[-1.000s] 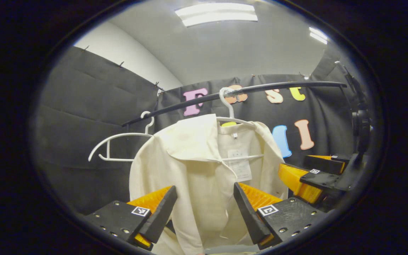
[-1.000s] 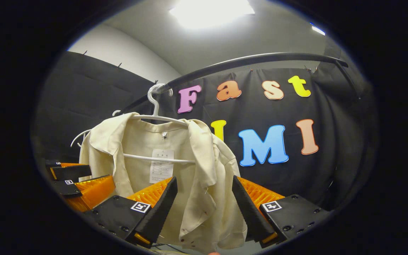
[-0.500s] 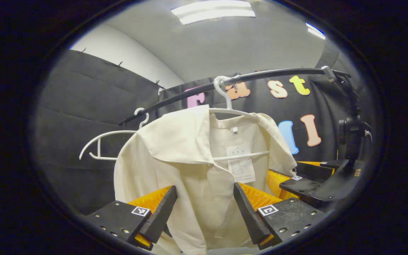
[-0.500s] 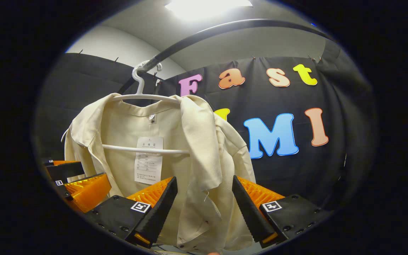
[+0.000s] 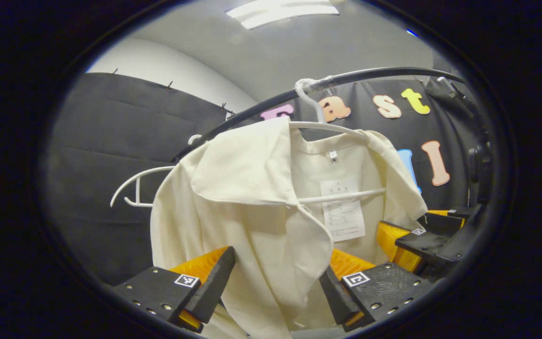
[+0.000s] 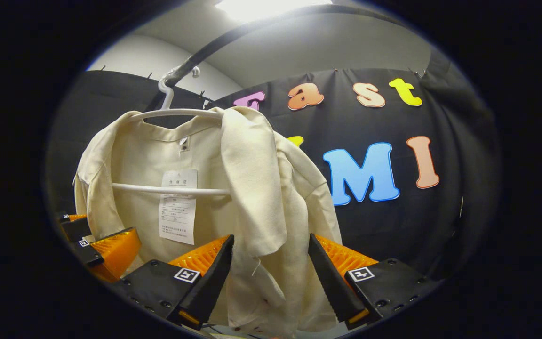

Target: Grasp the clothes on the hanger with both hands and then place them into the laundry hamper below.

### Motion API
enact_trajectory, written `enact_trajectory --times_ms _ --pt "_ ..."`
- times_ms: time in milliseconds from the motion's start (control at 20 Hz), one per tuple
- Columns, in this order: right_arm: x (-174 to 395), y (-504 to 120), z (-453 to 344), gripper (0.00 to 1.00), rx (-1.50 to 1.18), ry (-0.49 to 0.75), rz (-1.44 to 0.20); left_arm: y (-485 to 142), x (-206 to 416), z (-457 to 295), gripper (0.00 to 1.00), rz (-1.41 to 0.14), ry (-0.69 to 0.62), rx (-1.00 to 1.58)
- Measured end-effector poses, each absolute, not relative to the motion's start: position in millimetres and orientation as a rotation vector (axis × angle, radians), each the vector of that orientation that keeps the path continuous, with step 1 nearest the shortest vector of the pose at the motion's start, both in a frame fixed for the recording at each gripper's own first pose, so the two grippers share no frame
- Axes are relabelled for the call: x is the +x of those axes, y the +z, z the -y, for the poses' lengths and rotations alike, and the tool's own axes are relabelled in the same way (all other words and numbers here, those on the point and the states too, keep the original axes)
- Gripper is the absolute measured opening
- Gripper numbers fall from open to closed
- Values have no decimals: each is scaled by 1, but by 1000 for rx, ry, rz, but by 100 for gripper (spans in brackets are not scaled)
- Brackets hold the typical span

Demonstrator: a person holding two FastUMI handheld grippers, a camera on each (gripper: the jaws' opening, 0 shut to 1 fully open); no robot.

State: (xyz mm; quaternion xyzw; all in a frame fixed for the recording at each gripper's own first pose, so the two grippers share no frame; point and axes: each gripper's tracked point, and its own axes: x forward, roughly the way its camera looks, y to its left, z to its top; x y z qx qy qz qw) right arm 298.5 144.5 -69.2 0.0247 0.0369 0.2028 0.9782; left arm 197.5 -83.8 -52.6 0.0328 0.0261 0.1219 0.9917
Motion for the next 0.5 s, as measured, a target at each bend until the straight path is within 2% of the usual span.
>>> enact_trajectory --times_ms 100,150,300,400,450,500 --pt "305 -75 -149 98 54 398 -96 -54 197 78 94 -56 267 82" --pt "306 -77 -150 96 57 395 -109 -55 196 73 83 -57 289 93" --pt "308 -80 -153 58 43 372 -126 -54 194 72 46 -65 281 97" --pt "307 -80 -157 29 31 375 -131 -55 195 72 46 -79 258 105" --pt "309 -79 -155 22 22 360 -128 -56 196 72 46 -84 253 114" --pt "310 -78 -154 9 19 356 -123 -54 200 72 46 -82 252 128"
